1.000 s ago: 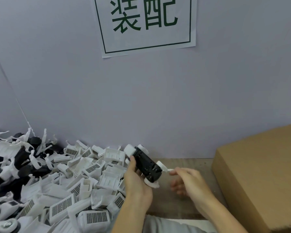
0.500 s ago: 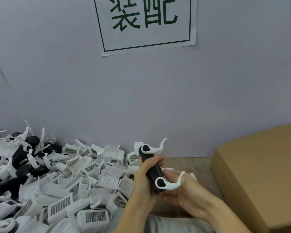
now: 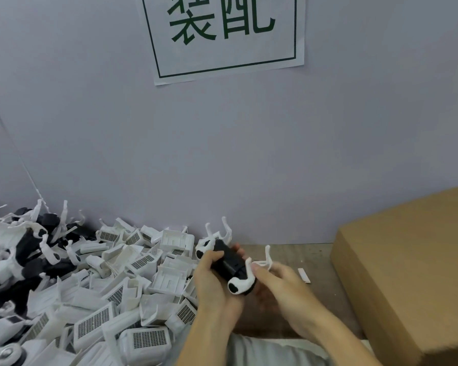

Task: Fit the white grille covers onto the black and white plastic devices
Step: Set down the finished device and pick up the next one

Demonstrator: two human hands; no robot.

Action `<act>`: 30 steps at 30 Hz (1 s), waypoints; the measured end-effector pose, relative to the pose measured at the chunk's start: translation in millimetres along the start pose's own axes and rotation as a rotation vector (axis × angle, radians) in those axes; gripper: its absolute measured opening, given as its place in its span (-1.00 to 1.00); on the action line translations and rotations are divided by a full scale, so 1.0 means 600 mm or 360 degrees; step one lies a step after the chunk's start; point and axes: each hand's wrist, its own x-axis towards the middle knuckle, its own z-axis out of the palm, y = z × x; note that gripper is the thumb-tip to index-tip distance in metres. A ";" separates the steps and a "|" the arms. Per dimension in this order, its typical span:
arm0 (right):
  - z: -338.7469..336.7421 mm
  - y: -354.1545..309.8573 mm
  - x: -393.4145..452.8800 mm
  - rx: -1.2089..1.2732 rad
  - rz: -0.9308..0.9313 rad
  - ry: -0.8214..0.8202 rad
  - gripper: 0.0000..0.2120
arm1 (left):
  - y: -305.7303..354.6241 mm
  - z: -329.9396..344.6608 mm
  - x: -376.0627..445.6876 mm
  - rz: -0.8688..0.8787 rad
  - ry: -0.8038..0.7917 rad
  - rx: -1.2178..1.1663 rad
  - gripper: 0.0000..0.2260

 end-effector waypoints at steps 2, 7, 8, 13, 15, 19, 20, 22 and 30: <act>0.006 -0.002 -0.007 0.0232 0.0171 -0.0242 -0.63 | 0.000 0.001 0.000 -0.0017 0.0023 0.0048 -0.88; 0.007 -0.006 -0.001 0.0259 -0.0109 0.0116 -0.78 | -0.015 0.004 0.008 0.0197 0.0093 0.0551 -0.79; 0.006 -0.008 -0.001 0.0277 -0.0124 0.0143 -0.80 | -0.018 0.005 0.008 0.0240 0.0080 0.0615 -0.78; 0.009 0.002 -0.001 0.0244 -0.0083 -0.0050 -0.81 | -0.017 0.003 0.003 0.0152 0.0040 0.0663 -0.76; 0.011 0.001 -0.002 0.0246 -0.0102 -0.0052 -0.79 | -0.015 0.001 0.003 0.0122 0.0020 0.0576 -0.74; 0.009 -0.001 -0.006 0.0168 -0.0182 -0.0074 -0.75 | -0.009 0.004 -0.004 -0.0005 -0.0044 0.0323 -0.68; 0.010 -0.001 -0.007 0.0136 -0.0195 -0.0088 -0.75 | -0.008 0.003 -0.006 -0.0041 -0.0054 0.0278 -0.66; 0.011 0.000 -0.007 0.0089 -0.0201 -0.0122 -0.74 | -0.006 0.001 -0.008 -0.0087 -0.0057 0.0213 -0.64; 0.007 0.005 -0.001 0.0078 -0.0177 -0.0039 -0.68 | -0.012 -0.001 -0.006 0.0090 -0.0223 0.0363 -0.72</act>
